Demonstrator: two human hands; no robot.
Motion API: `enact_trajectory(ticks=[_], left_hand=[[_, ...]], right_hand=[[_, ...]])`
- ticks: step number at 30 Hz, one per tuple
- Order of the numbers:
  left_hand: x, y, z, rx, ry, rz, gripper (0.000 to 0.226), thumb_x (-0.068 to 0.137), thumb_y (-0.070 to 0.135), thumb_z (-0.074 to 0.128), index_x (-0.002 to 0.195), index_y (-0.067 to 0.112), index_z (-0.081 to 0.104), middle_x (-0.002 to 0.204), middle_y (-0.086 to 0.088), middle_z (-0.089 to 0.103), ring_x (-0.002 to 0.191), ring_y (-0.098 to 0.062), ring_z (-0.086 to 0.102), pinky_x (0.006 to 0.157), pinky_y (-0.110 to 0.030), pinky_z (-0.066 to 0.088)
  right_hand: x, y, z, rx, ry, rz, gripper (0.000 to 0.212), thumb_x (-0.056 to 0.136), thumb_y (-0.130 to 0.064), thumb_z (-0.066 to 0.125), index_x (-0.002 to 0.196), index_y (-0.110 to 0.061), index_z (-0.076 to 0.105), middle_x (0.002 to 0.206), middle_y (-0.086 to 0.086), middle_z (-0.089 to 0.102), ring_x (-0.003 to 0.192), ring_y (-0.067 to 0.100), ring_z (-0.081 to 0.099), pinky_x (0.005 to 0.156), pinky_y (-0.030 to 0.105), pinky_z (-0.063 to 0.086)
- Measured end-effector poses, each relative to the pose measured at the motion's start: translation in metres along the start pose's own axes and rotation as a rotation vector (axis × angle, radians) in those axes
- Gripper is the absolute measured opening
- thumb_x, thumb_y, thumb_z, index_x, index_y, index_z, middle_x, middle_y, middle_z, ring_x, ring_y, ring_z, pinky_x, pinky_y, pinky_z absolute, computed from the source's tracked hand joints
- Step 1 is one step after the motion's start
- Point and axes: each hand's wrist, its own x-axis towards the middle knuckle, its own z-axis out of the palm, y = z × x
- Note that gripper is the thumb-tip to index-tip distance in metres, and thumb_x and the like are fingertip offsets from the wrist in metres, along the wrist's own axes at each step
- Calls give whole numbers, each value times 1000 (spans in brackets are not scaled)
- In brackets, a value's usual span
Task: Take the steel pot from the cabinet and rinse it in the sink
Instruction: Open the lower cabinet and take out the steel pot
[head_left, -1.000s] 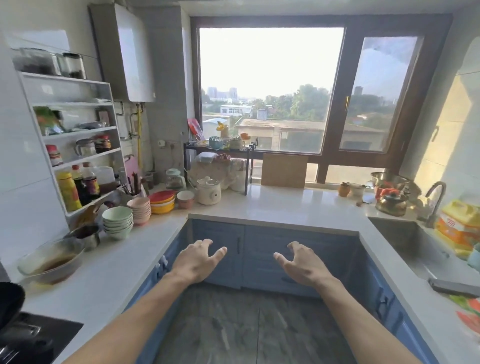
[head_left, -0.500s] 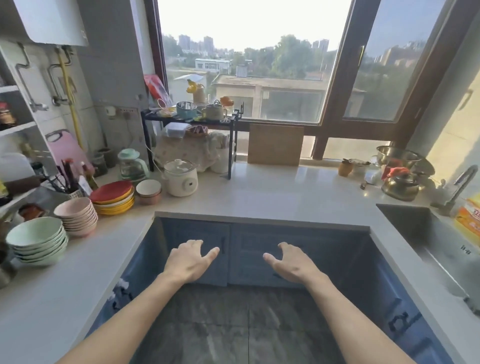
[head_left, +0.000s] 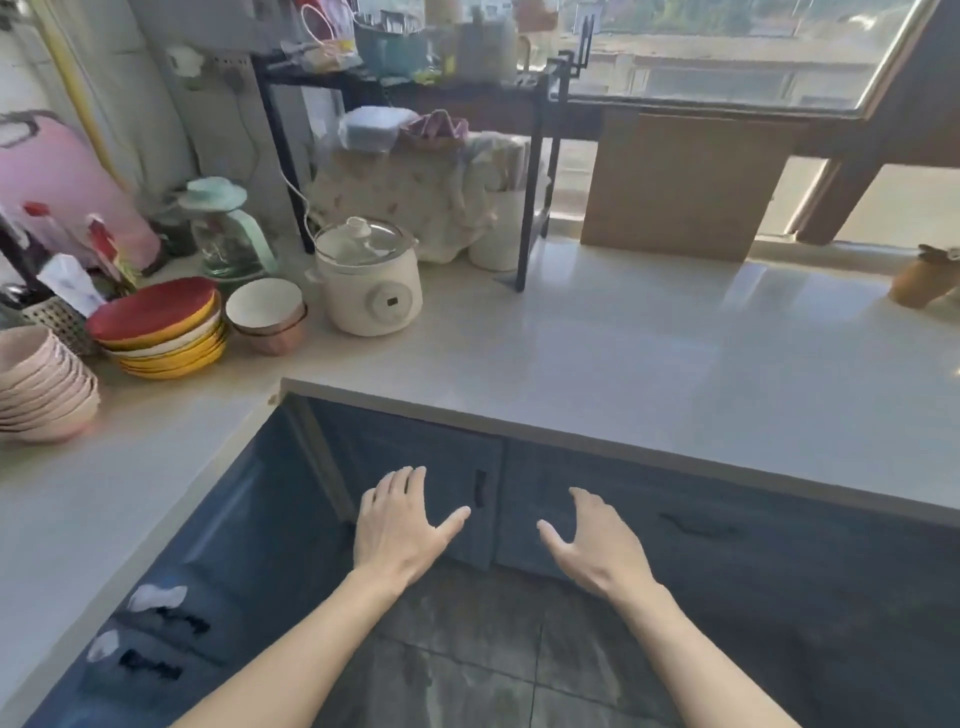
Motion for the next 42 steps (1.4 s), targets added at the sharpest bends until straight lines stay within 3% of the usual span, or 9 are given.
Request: enact_trajectory(ticks=[5,11,14,16,19,26,31,36,42], left_hand=[[78,2,114,-146,-11,-53,87,88,86,51,147,22,61,143,3,68,133,-23,62,112,-39,47],[143,1,214,-317,29,-54,89,80,89,61,141,25,67,134,1,77,126,-26,72,98,-42,60],[164,-8,252,-356,41,-24,73,86,76,70,135,22,73,127,-5,80,121,-31,74,94,-44,61],[174,-14,271,-419,66,22,49,89,66,73,111,23,78,109,-6,84,110,-35,76,85,-45,59],[178,-21,290,-491,138,77,38,91,60,75,81,25,62,87,-4,82,95,-36,77,73,-47,57],[132,-61,312,-589,316,180,40,91,61,71,90,22,77,80,5,82,76,-18,80,62,-43,61],[74,-101,313,-647,454,194,23,88,40,85,93,18,86,83,6,84,69,-9,79,59,-37,63],[33,-141,306,-690,484,210,23,93,36,80,101,16,89,94,7,86,78,-6,81,65,-38,65],[-8,-186,292,-697,537,162,41,99,53,69,109,18,87,100,25,77,81,-2,78,68,-31,61]], right_hand=[[92,25,92,47,-1,7,81,100,-64,50,162,-14,35,163,3,47,148,22,46,114,39,43],[170,32,151,179,66,-3,81,96,-66,59,157,-15,43,154,14,56,142,35,52,108,42,46],[201,30,168,228,90,-81,76,94,-68,61,152,-20,51,151,8,61,141,31,54,106,40,46],[219,30,180,229,106,-140,69,93,-68,62,145,-22,57,141,2,68,136,27,57,103,38,47],[238,31,199,290,169,-190,57,93,-63,68,132,-21,64,123,-4,76,124,19,66,97,31,48],[208,33,240,391,357,-379,28,94,-40,78,100,-15,67,88,-5,78,83,11,75,76,41,62],[150,21,278,458,438,-465,21,90,-30,85,96,-15,72,85,-9,76,79,3,73,72,32,60],[109,-1,314,491,521,-494,20,89,-32,86,93,-15,77,86,-10,75,77,5,71,70,29,58],[76,-27,351,505,545,-610,23,89,-32,88,91,-10,80,84,-6,75,74,10,72,64,30,57]])
